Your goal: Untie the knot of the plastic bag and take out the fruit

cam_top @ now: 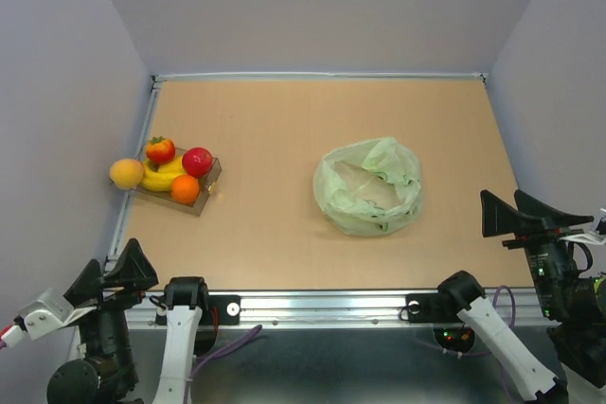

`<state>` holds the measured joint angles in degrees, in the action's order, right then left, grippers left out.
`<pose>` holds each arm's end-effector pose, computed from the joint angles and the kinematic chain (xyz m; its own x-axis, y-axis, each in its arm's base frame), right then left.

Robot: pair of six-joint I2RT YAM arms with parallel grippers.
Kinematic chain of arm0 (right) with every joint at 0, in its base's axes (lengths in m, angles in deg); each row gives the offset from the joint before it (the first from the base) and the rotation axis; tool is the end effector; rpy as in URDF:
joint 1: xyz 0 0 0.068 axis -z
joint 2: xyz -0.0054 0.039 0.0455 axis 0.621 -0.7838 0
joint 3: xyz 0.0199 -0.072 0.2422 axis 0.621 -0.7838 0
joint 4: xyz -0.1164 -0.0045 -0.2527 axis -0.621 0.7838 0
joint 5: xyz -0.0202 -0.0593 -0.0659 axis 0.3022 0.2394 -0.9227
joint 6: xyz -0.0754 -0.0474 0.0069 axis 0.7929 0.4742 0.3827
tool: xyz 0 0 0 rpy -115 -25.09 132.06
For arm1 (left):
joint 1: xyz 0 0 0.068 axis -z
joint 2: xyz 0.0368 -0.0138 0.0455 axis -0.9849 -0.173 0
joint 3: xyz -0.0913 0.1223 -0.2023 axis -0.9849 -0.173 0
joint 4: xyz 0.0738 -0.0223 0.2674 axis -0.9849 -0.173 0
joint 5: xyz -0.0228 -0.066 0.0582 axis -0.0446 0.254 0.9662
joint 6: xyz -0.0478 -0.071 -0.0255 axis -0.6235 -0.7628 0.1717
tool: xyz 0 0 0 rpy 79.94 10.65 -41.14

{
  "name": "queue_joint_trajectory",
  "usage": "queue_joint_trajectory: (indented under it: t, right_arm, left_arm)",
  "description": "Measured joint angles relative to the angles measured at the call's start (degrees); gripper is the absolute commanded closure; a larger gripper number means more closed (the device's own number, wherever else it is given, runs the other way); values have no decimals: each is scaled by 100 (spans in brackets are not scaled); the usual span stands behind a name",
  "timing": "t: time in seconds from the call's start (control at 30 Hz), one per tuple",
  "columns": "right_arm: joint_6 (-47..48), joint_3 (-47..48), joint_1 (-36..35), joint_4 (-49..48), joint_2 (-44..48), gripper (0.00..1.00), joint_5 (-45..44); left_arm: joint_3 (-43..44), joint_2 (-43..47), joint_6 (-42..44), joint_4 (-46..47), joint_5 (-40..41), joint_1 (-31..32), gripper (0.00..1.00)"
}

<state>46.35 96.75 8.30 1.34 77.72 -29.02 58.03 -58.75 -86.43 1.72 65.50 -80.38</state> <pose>0.0473 -0.0072 0.4193 0.1726 0.4526 -0.8749 -0.2207 0.8834 0.4134 -0.0415 0.0234 0.4331 0.3528 -0.3010 -0.8860 -0.1887 0.9045 -0.3824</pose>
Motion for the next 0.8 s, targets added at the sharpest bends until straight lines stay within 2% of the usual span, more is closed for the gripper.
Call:
queue_joint_trajectory:
  t: [0.23, 0.8]
  right_arm:
    - [-7, 0, 0, 393, 129, 0, 4]
    - [-26, 2, 0, 632, 127, 0, 4]
  left_arm:
    - [33, 144, -116, -299, 37, 0, 1]
    - [-90, 142, -155, -273, 39, 0, 1]
